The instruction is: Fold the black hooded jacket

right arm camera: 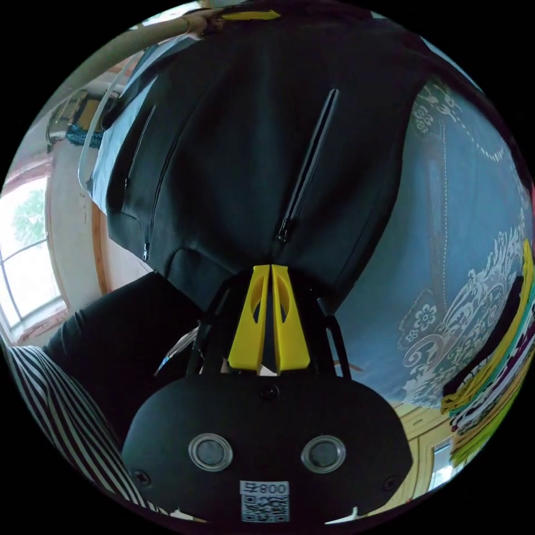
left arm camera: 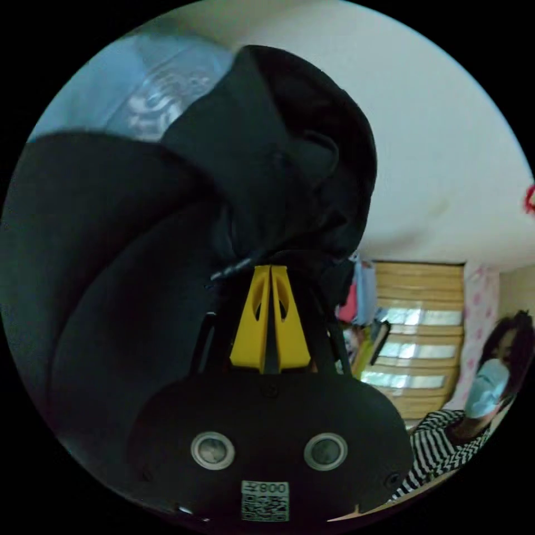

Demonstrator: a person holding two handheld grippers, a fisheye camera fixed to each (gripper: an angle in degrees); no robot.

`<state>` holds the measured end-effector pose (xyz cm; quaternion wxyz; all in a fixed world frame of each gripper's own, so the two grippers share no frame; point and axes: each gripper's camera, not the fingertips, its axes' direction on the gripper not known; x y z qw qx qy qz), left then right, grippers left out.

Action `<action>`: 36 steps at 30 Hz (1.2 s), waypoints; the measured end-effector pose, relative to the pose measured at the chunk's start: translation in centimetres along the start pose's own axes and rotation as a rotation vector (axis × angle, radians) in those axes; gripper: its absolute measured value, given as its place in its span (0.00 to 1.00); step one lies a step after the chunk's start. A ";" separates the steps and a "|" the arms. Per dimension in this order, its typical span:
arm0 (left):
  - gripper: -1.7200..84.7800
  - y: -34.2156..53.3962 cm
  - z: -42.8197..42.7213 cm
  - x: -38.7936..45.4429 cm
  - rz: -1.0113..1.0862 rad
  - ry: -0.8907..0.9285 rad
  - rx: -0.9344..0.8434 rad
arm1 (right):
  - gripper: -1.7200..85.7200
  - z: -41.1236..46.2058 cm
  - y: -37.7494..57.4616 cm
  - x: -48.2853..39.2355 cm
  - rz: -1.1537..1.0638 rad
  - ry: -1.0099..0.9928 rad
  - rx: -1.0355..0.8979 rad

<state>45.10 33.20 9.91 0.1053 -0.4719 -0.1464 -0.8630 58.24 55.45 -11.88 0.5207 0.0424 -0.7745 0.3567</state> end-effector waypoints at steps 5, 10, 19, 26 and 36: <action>0.02 -0.4 -0.7 0.2 -0.056 0.088 0.059 | 0.02 -1.3 1.0 3.7 0.081 -0.140 -0.007; 0.04 -0.7 -0.8 4.9 0.150 0.098 0.010 | 0.02 -3.4 2.5 10.1 0.239 -0.514 0.004; 0.10 -5.2 -1.1 9.8 0.265 -0.091 -0.029 | 0.03 -11.4 4.1 17.7 0.252 -0.510 0.210; 0.12 -10.5 -4.4 12.7 0.345 -0.229 0.041 | 0.05 -17.0 0.0 21.3 0.156 -0.552 0.419; 0.14 -18.3 -6.6 6.5 -0.033 0.198 0.250 | 0.05 -20.3 -4.3 19.5 0.017 -0.675 0.486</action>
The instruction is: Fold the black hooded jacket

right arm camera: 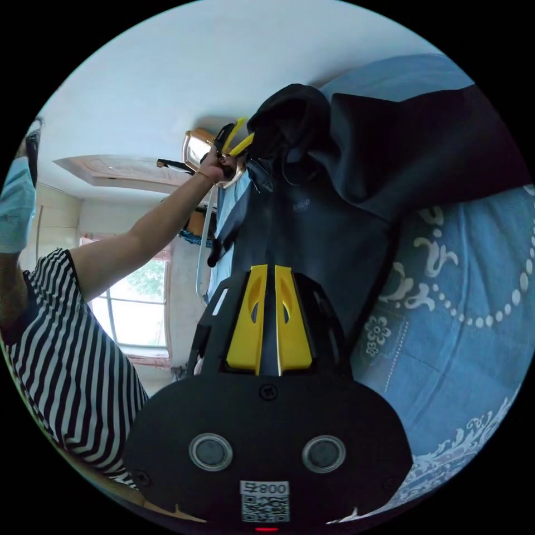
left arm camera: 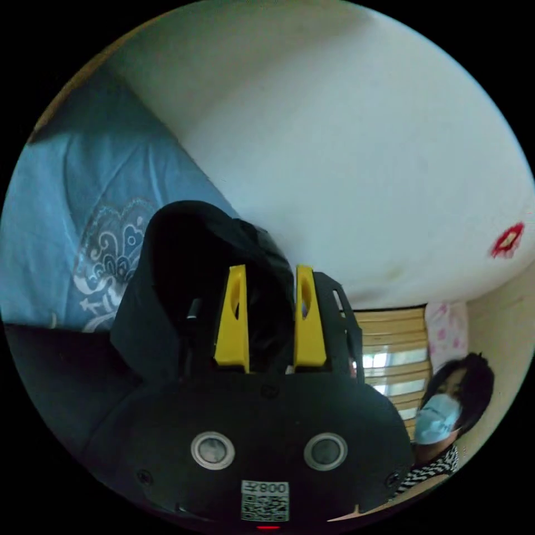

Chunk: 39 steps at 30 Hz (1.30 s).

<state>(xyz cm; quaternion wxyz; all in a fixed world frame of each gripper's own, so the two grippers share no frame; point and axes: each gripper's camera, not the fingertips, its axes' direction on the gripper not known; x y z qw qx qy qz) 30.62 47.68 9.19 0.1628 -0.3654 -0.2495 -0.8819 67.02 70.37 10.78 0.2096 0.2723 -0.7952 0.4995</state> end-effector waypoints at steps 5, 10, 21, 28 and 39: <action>0.07 -0.3 -0.3 -1.2 -0.044 0.008 0.015 | 0.06 -0.4 -2.0 -1.7 -0.040 -0.010 0.008; 0.06 3.6 -1.4 0.4 0.107 0.110 0.010 | 0.10 -3.4 -6.7 -3.6 -0.126 0.009 0.119; 0.05 11.8 -3.8 -3.1 0.086 0.114 -0.006 | 0.17 -6.1 -21.5 -10.2 -0.366 0.208 0.224; 0.06 13.4 -4.8 -3.3 0.128 0.097 -0.037 | 0.14 0.4 -28.7 -13.5 -0.472 0.206 -0.098; 0.13 20.2 -11.8 -3.8 0.104 0.100 -0.018 | 0.05 2.4 -15.5 -22.7 -0.864 0.255 -0.041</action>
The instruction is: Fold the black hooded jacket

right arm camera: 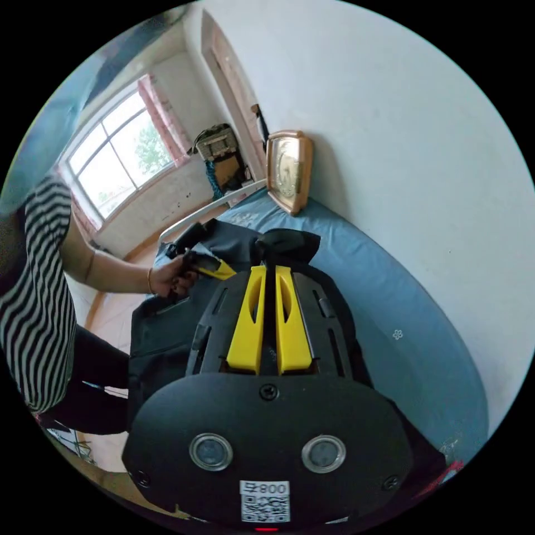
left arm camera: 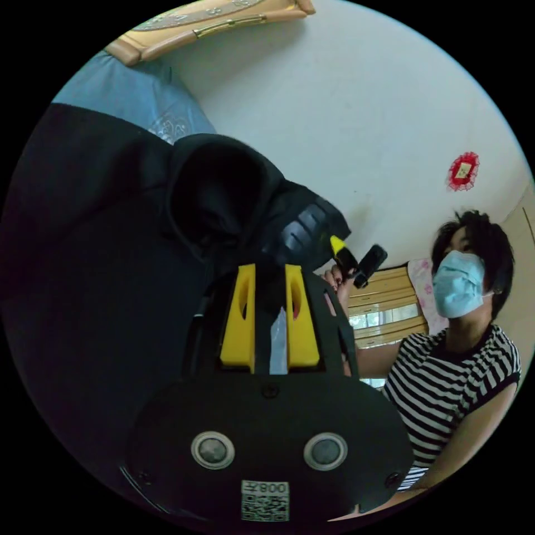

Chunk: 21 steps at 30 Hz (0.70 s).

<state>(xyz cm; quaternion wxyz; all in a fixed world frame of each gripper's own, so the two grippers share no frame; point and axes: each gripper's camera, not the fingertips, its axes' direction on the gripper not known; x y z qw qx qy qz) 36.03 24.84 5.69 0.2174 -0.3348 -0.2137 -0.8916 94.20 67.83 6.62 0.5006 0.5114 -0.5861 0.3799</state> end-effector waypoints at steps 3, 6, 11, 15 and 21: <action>0.18 2.2 -2.1 0.9 -0.038 0.032 0.003 | 0.05 1.2 1.9 -4.6 -0.067 0.016 -0.046; 0.23 2.8 -2.7 1.0 -0.101 0.131 -0.025 | 0.05 2.7 3.0 -6.7 -0.089 0.001 -0.095; 0.25 1.4 -1.1 2.1 -0.061 0.070 -0.158 | 0.05 4.1 2.8 -7.0 -0.094 -0.028 -0.145; 0.10 0.5 0.6 2.0 -0.028 -0.057 -0.255 | 0.05 4.4 2.0 -7.0 -0.108 0.027 -0.189; 0.07 1.6 -3.3 8.0 0.262 0.097 -0.012 | 0.06 -0.6 -1.4 -6.1 -0.186 0.181 -0.053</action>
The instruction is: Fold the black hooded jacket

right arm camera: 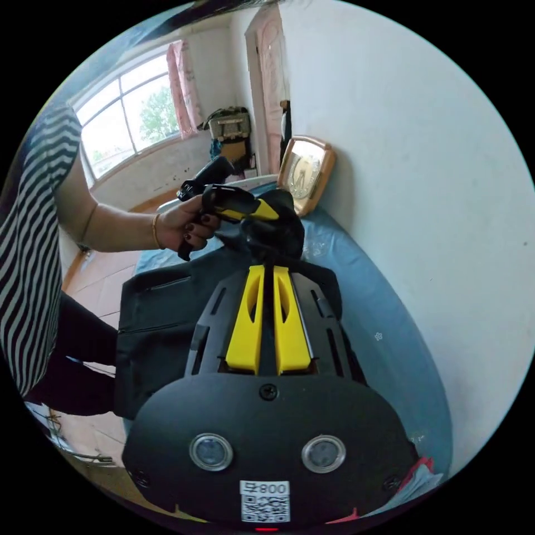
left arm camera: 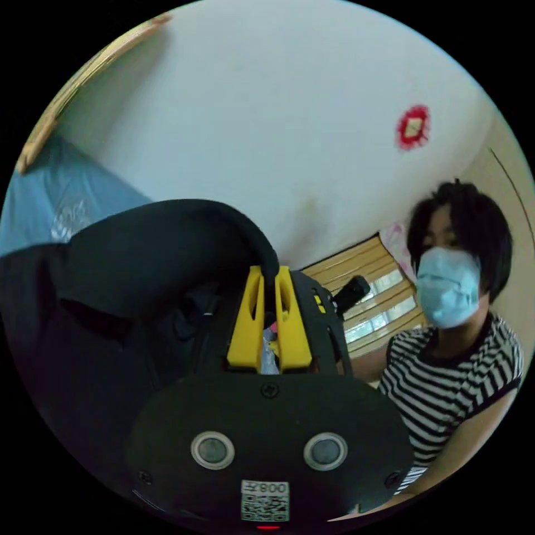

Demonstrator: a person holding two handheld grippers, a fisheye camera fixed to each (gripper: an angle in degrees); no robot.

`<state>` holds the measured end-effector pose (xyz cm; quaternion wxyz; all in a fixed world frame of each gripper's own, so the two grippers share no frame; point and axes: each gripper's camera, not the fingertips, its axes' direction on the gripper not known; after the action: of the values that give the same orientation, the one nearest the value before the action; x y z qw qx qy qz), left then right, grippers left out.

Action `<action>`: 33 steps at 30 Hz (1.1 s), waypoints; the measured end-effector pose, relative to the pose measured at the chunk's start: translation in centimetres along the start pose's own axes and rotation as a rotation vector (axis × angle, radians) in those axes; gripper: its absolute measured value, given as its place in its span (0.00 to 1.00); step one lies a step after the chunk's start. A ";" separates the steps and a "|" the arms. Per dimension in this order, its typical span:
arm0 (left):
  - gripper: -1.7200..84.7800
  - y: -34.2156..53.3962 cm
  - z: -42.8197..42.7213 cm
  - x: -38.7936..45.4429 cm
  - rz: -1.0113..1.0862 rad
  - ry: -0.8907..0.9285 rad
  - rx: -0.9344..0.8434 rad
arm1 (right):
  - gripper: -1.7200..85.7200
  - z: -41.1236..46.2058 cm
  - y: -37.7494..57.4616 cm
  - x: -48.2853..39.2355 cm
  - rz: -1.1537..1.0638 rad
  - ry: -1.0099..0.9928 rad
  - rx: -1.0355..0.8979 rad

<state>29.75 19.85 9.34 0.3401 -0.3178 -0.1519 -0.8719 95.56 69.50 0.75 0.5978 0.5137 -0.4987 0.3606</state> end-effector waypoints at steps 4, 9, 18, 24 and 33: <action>0.08 4.4 -1.7 0.8 0.039 -0.140 -0.060 | 0.09 3.4 3.4 1.1 0.157 -0.250 -0.083; 0.14 14.4 -4.0 -5.3 -0.353 -0.199 -0.200 | 0.14 7.0 11.5 3.8 0.627 -0.497 -0.140; 0.23 16.4 -11.4 -6.1 -0.492 -0.177 0.009 | 0.20 7.4 12.0 10.7 0.876 -0.373 -0.110; 0.09 15.0 -10.9 -9.5 -0.538 -0.068 -0.056 | 0.18 10.8 12.4 11.9 0.985 -0.574 -0.143; 0.06 9.9 -15.1 -5.1 -0.137 0.094 0.103 | 0.03 8.7 11.8 17.1 0.826 -0.802 0.319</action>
<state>32.67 7.92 -4.88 0.3023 -0.2476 -0.2021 -0.8980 86.60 62.10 20.06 0.0885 0.4568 -0.7837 0.4115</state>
